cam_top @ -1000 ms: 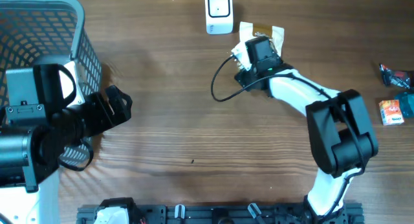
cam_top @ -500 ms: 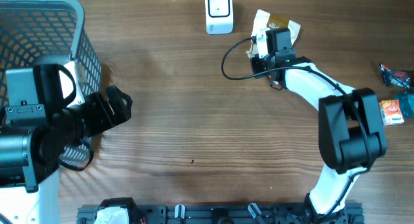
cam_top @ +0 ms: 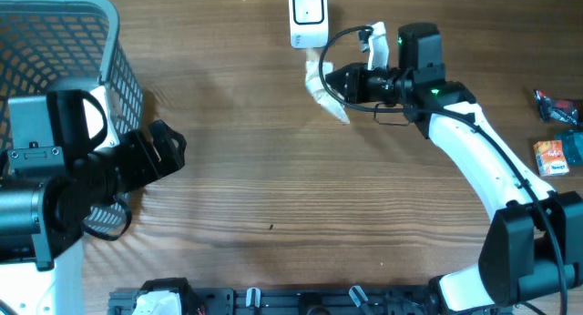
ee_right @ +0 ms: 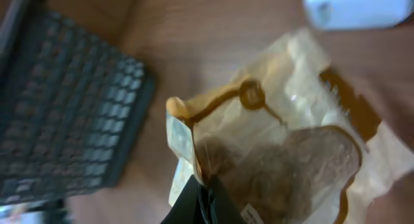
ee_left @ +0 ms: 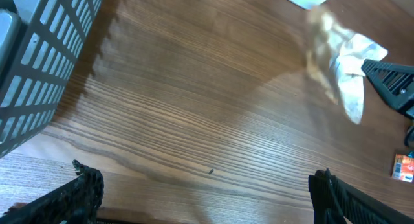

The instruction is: Scan the item barcode

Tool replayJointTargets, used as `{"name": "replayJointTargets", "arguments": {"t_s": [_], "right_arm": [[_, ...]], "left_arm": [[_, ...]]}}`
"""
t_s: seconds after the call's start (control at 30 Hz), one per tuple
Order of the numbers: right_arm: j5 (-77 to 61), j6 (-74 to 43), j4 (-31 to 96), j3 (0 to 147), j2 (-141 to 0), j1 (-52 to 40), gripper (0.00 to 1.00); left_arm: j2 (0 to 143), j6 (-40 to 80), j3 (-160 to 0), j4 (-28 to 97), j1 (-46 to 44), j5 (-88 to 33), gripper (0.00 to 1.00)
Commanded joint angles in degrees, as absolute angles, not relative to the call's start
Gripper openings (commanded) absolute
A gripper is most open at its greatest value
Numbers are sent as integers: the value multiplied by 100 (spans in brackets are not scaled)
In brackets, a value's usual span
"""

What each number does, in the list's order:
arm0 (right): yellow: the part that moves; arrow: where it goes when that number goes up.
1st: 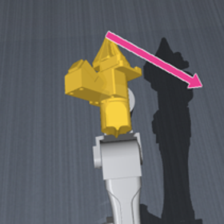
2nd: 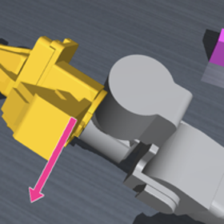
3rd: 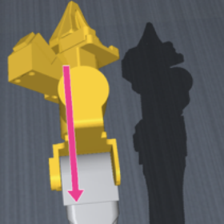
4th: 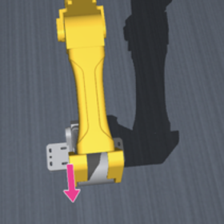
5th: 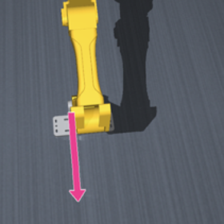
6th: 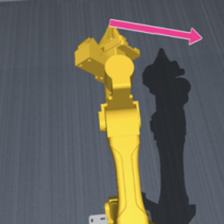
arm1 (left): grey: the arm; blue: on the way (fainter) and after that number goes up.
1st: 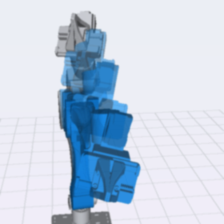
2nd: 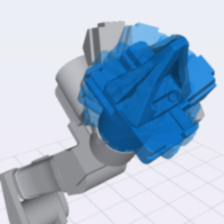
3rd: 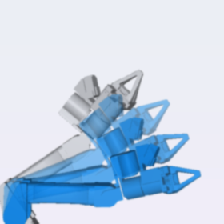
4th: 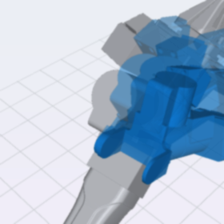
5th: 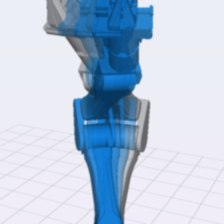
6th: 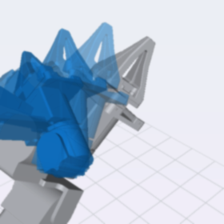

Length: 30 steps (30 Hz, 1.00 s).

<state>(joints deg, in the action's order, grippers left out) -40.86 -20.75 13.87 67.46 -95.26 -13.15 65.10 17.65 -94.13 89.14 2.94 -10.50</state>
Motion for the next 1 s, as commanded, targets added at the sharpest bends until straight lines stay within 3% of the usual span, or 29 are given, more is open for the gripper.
{"name": "replayJointTargets", "arguments": {"t_s": [0.0,0.2,0.33,0.37,0.47,0.5,0.57,0.8,0.97], "right_arm": [[-5205,-2873,1455,6698,-9526,-1326,5],[-6080,-3183,1448,6698,-9526,-1326,5],[-4056,-2193,1844,6698,-9526,-1332,4],[-2462,-2217,2145,6698,-9526,-1332,19],[-972,-2202,2298,6698,-9548,-1332,58],[-884,-2204,2305,6698,-9612,-1332,83],[-1100,-2274,2373,6698,-9758,-1332,98],[-1730,-3295,2394,6698,-11061,-1463,100],[-2536,-3308,2084,6698,-11607,-1616,100]], "left_arm": [[6525,1693,-9465,8901,268,-1037,100],[6525,1691,-9465,8901,268,-1037,100],[6525,1691,-9465,8901,268,-1037,100],[6525,1691,-9465,8901,268,-1037,100],[6525,1691,-9465,8901,268,-1037,100],[6525,1693,-9465,8901,268,-1039,100],[6525,1691,-9465,8901,268,-1037,100],[6525,1693,-9465,8901,268,-1037,100],[6525,1693,-9465,8901,268,-1037,100]]}}
